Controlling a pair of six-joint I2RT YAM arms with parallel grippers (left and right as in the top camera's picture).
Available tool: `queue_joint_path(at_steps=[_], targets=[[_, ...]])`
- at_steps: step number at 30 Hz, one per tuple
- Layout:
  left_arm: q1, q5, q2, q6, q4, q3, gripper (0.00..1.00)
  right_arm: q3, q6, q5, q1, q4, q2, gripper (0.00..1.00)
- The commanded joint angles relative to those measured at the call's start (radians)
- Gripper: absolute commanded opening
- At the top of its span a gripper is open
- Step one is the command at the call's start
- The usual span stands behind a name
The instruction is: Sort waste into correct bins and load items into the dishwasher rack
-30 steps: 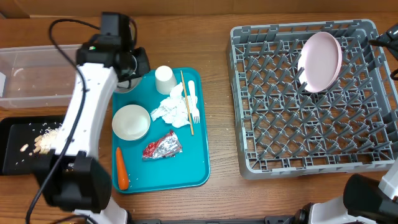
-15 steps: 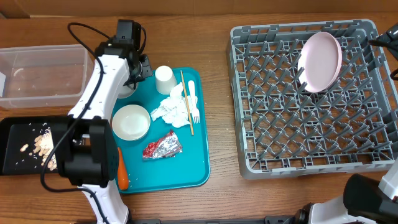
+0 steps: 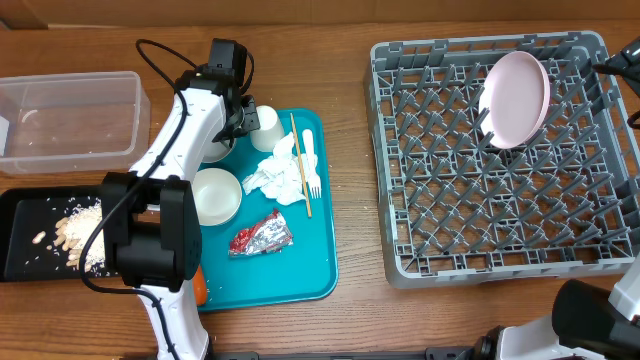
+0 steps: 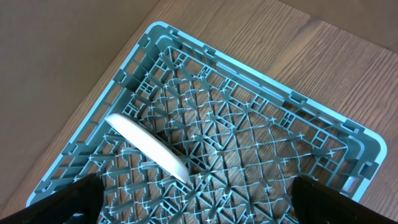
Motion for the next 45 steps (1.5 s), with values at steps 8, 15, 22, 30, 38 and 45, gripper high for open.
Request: queue_joint_path(at_steps=[8,15,22,30,38,45], targets=[[0.002,-0.039,0.006,-0.003,0.001,0.018,0.23,-0.002,0.008,-0.001,0.0,0.002,0.003,1.0],[-0.005,-0.042,0.005,0.005,-0.069,0.074,0.27,-0.002,0.008,-0.001,0.0,0.002,0.003,1.0],[0.01,-0.042,-0.006,0.003,-0.416,0.34,0.38,-0.002,0.008,-0.001,0.0,0.002,0.003,1.0],[0.023,-0.041,-0.005,-0.034,-0.809,0.451,0.25,-0.002,0.008,-0.001,0.0,0.002,0.003,1.0],[0.019,0.107,-0.005,0.023,-0.841,0.393,0.04,-0.002,0.008,-0.001,0.0,0.002,0.003,1.0],[0.01,0.113,-0.005,0.023,-0.766,0.184,0.04,-0.002,0.008,-0.001,0.0,0.002,0.003,1.0]])
